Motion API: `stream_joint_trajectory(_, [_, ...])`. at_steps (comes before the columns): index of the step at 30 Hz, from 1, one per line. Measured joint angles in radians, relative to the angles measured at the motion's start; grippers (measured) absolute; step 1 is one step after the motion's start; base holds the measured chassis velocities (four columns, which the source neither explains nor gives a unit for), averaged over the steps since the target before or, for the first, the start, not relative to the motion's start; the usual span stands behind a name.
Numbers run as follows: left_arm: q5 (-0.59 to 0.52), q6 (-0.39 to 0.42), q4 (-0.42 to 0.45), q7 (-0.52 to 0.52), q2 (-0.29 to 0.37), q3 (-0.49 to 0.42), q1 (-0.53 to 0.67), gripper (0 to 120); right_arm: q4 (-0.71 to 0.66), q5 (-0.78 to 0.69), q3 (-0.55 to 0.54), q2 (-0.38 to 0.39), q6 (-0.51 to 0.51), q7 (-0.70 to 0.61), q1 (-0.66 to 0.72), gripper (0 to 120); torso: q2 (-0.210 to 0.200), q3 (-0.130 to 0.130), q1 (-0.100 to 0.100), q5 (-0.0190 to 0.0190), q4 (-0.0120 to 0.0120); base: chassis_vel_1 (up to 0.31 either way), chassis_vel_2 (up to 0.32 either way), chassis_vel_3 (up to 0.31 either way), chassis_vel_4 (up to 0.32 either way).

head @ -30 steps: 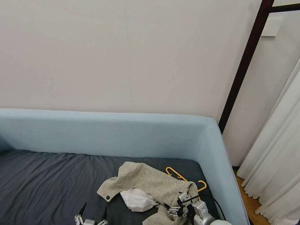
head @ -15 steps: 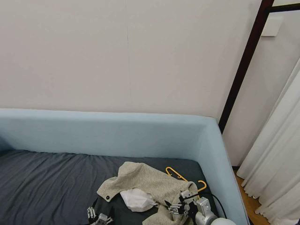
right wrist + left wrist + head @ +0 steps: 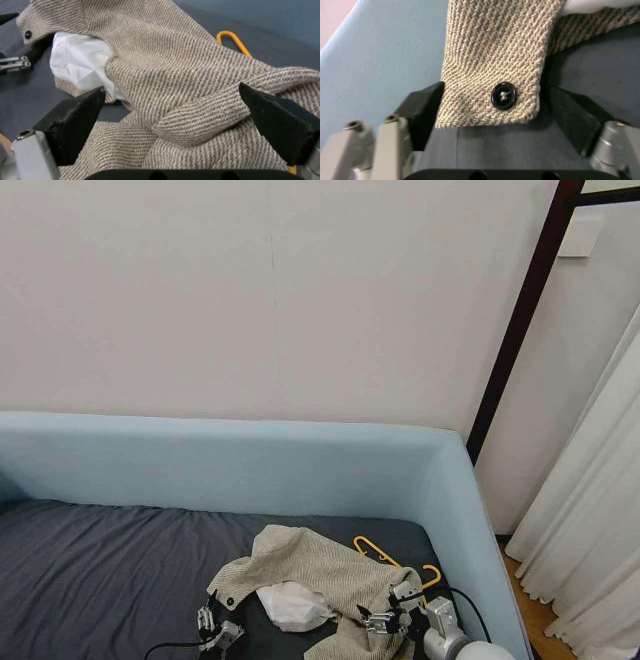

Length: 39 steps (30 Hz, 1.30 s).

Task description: Pick up the clothes from the sofa and hang them on the clothes hanger.

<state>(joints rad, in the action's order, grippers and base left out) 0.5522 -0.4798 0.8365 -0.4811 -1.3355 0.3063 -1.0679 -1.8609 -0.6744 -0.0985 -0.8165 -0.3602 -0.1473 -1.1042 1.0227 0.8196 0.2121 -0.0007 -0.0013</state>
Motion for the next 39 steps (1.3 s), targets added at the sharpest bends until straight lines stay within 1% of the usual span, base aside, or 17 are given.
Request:
stream_joint_trajectory(1, [0.003,0.000,-0.007,-0.003,-0.002,0.002,0.004,68,-0.001,0.000,0.000,0.001,0.000,0.000,-0.002,100,0.000,0.000,0.000,0.0000,-0.0001,0.000,0.000,0.000,0.000])
stream_joint_trajectory(3, [0.009,0.000,-0.018,-0.008,-0.005,0.006,0.012,62,-0.001,0.001,0.002,0.003,0.000,0.000,-0.004,100,0.000,0.000,0.000,-0.0001,-0.0001,0.000,0.000,0.000,0.000])
stream_joint_trajectory(5, [0.013,0.000,-0.027,-0.011,-0.006,0.008,0.016,50,-0.001,0.001,0.003,0.003,0.000,-0.001,-0.004,100,0.000,0.000,0.000,-0.0001,0.0000,0.000,0.000,0.000,0.000])
stream_joint_trajectory(7, [0.013,0.000,-0.027,-0.011,-0.006,0.008,0.016,48,-0.001,0.001,0.003,0.002,0.000,-0.001,-0.003,100,0.000,0.000,0.000,-0.0001,0.0000,0.000,0.000,0.000,0.000])
stream_joint_trajectory(10, [0.012,-0.003,-0.029,-0.012,-0.002,0.010,0.015,32,0.002,0.000,0.002,-0.006,0.000,-0.002,-0.002,100,0.000,0.000,0.000,-0.0001,0.0003,0.000,0.000,0.000,0.000])
stream_joint_trajectory(12, [0.012,-0.005,-0.030,-0.012,-0.002,0.010,0.016,28,0.002,0.001,0.002,-0.008,0.000,-0.002,-0.002,100,0.000,0.000,0.000,-0.0001,0.0003,0.000,0.000,0.000,0.000])
stream_joint_trajectory(16, [0.010,-0.011,-0.038,-0.012,-0.007,0.012,0.029,11,0.003,0.002,-0.002,-0.010,0.000,-0.002,-0.004,100,0.000,0.000,0.000,-0.0001,0.0000,0.000,0.000,0.000,0.000])
stream_joint_trajectory(18, [0.010,-0.012,-0.038,-0.012,-0.007,0.011,0.030,8,0.004,0.003,-0.002,-0.010,0.000,-0.002,-0.004,100,0.000,0.000,0.000,-0.0002,0.0000,0.000,0.000,0.000,0.000])
stream_joint_trajectory(19, [0.010,-0.012,-0.035,-0.012,-0.007,0.011,0.029,2,0.004,0.004,-0.002,-0.011,0.001,-0.001,-0.004,100,0.000,0.000,0.000,-0.0001,0.0001,0.000,0.000,0.000,0.000])
stream_joint_trajectory(24, [0.009,-0.012,0.004,-0.010,0.002,0.011,0.006,0,0.009,0.027,-0.004,-0.017,0.012,0.007,-0.001,100,0.000,0.000,0.000,-0.0003,-0.0001,0.000,0.000,0.000,0.000])
stream_joint_trajectory(26, [-0.001,-0.010,0.035,-0.006,0.015,0.011,-0.017,0,0.019,0.110,-0.017,-0.022,0.051,0.032,0.001,100,0.000,0.000,0.000,-0.0002,0.0000,0.000,0.000,0.000,0.000])
stream_joint_trajectory(27, [-0.001,-0.010,0.035,-0.006,0.015,0.011,-0.017,0,0.019,0.110,-0.017,-0.022,0.051,0.032,0.001,100,0.000,0.000,0.000,-0.0002,0.0000,0.000,0.000,0.000,0.000])
stream_joint_trajectory(29, [-0.034,-0.009,0.083,0.006,0.034,0.009,-0.050,0,0.040,0.327,-0.057,-0.023,0.157,0.082,0.009,100,0.000,0.000,0.000,-0.0003,0.0001,0.000,0.000,0.000,0.000])
stream_joint_trajectory(31, [-0.065,-0.009,0.132,0.016,0.052,0.008,-0.076,0,0.073,0.448,-0.093,-0.028,0.212,0.113,0.027,100,0.000,0.000,0.000,-0.0003,0.0001,0.000,0.000,0.000,0.000])
stream_joint_trajectory(32, [-0.065,-0.009,0.132,0.016,0.052,0.008,-0.076,0,0.073,0.448,-0.093,-0.028,0.212,0.113,0.027,100,0.000,0.000,0.000,-0.0003,0.0001,0.000,0.000,0.000,0.000])
stream_joint_trajectory(35, [-0.121,-0.003,0.216,0.027,0.077,0.006,-0.110,0,0.148,0.497,-0.147,-0.036,0.249,0.143,0.063,100,0.000,0.000,0.000,-0.0003,0.0003,0.000,0.000,0.000,0.000])
stream_joint_trajectory(39, [-0.150,0.010,0.271,0.035,0.094,0.003,-0.126,0,0.212,0.503,-0.187,-0.054,0.257,0.147,0.092,100,0.000,0.000,0.000,-0.0003,-0.0001,0.000,0.000,0.000,0.000])
